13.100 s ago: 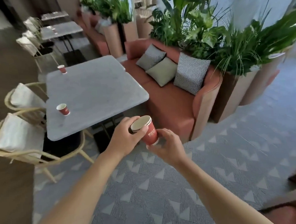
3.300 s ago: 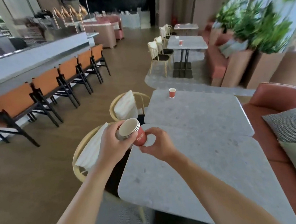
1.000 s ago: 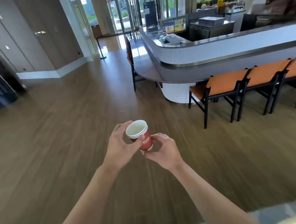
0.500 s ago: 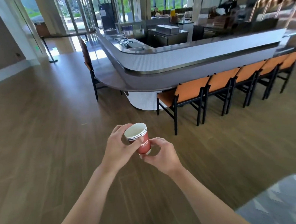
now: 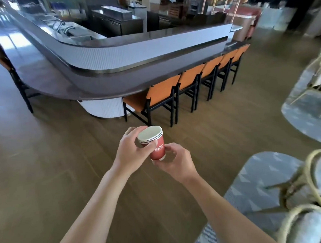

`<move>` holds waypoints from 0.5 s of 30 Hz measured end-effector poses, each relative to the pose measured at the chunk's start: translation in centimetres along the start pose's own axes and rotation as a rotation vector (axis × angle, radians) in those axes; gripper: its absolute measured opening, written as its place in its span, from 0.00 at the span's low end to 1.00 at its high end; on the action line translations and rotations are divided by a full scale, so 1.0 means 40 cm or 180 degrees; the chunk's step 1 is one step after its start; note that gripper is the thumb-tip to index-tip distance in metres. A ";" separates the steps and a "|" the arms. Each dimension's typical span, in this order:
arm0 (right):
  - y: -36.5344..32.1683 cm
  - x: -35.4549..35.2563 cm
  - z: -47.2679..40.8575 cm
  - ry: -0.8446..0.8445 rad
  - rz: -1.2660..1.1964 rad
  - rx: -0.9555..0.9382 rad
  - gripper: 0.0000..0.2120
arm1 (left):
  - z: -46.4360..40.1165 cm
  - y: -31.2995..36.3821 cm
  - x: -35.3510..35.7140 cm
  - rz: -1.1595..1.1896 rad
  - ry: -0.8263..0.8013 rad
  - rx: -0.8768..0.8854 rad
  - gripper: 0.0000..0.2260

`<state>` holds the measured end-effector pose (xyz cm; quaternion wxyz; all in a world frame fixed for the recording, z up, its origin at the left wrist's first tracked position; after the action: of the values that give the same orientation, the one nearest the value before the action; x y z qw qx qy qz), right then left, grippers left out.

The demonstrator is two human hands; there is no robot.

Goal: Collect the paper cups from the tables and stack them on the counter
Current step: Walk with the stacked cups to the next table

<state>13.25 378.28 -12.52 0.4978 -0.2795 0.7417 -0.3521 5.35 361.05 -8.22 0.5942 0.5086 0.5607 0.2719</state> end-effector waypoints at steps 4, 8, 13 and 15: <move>0.073 -0.053 -0.016 0.0137 0.0203 0.0245 0.23 | -0.051 -0.011 0.094 0.0172 -0.0266 -0.0044 0.29; 0.147 -0.114 -0.050 0.0303 0.0228 0.0362 0.22 | -0.114 0.005 0.190 0.0242 -0.0469 -0.0067 0.30; 0.252 -0.203 -0.122 0.0422 0.0015 0.0433 0.21 | -0.216 0.049 0.326 0.0151 -0.0627 -0.0007 0.28; 0.293 -0.245 -0.164 0.0423 -0.0056 0.0394 0.21 | -0.260 0.069 0.380 0.0111 -0.0632 0.0012 0.26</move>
<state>9.76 394.37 -14.93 0.4608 -0.2306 0.7473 -0.4194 -0.37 378.67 -10.14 0.6410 0.5438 0.4906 0.2294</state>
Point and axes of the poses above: each hand's wrist, its own z-axis away from the middle knuckle, its own x-axis out of the palm, y = z × x, the point moved 8 cm from there along -z, towards the middle knuckle, and after that the axes turned 6 degrees about -x, right-handed, at the moved point
